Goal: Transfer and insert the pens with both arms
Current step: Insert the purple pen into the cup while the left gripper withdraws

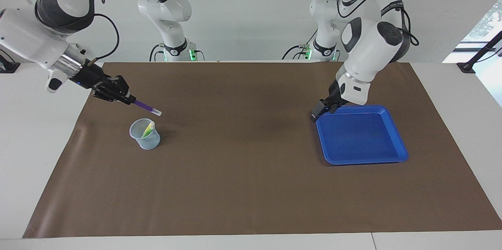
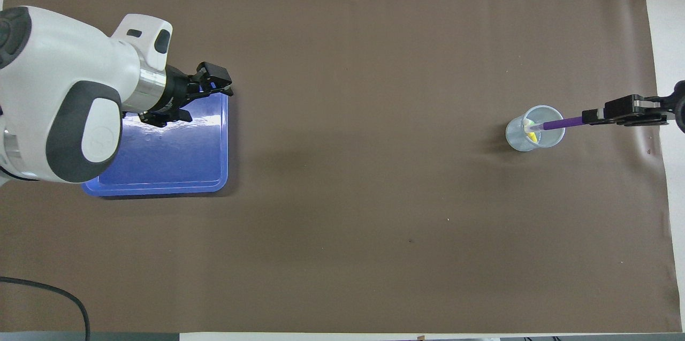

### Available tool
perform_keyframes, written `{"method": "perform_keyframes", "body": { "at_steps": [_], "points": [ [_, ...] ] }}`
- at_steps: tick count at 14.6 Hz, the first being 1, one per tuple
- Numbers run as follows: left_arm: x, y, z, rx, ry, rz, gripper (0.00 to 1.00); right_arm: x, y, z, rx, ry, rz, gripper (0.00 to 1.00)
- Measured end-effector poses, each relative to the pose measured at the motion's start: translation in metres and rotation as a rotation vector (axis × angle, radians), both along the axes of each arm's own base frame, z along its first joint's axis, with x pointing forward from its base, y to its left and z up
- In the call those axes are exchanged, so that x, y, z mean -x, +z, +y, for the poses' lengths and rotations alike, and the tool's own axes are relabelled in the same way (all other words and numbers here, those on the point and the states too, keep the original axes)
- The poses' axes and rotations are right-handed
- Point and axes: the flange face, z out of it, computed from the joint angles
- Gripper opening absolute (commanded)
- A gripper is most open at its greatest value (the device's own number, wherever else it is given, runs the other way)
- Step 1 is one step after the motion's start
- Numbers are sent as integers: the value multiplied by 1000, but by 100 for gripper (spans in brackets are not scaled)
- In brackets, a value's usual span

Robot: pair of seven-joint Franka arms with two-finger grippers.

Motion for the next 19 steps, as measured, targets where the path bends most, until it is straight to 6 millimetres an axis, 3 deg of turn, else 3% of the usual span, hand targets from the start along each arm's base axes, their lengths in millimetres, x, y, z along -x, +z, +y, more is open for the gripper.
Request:
{"method": "perform_keyframes", "body": {
  "at_steps": [2,4,7,11,15,19],
  "points": [
    [-1,6,47,-37,-130,-3,100,2,-12,-21,2,2,1,0],
    [3,17,93,-53,-231,-1,100,1,-15,-24,22,8,1,0],
    [15,34,137,-123,-327,5,100,-3,-20,-22,40,16,-3,0],
    [28,64,141,-153,-359,2,100,-11,-45,-30,49,36,-18,0],
    [34,111,139,-192,-384,8,100,-8,-62,-27,53,30,-10,0],
    [43,139,133,-194,-404,33,100,-4,-66,-26,52,38,-7,0]
  ]
}}
